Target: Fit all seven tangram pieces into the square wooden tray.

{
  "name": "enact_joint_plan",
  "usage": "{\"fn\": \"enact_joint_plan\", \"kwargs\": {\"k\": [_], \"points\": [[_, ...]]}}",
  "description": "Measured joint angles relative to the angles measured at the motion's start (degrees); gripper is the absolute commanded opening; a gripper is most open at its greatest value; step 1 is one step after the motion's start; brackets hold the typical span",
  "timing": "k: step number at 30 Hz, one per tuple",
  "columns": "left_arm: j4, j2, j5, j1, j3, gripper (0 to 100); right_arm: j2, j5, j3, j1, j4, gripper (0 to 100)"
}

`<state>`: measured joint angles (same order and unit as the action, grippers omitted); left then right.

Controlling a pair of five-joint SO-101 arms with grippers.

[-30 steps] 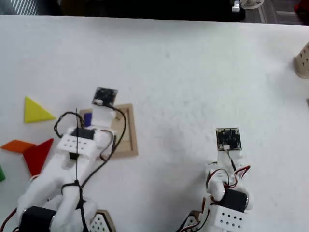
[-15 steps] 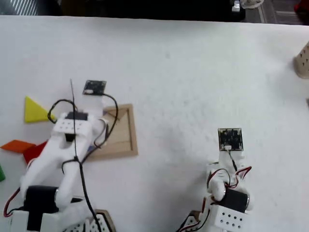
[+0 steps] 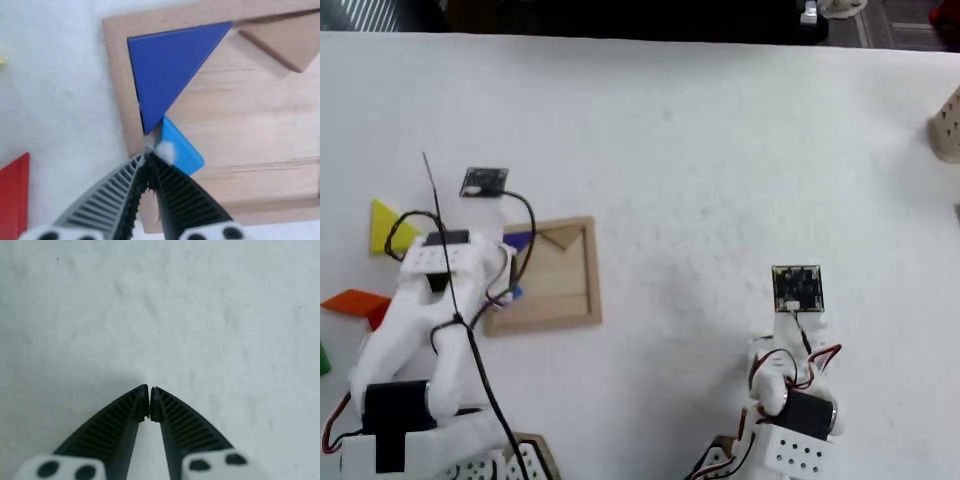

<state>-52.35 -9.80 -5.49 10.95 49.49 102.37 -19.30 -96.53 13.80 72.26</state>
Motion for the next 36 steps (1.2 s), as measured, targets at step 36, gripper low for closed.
{"fn": "enact_joint_plan", "kwargs": {"k": [36], "points": [[6.77,-1.58,0.26,-3.60,0.62,2,0.00,0.00,0.00,0.09,0.00,1.7]]}}
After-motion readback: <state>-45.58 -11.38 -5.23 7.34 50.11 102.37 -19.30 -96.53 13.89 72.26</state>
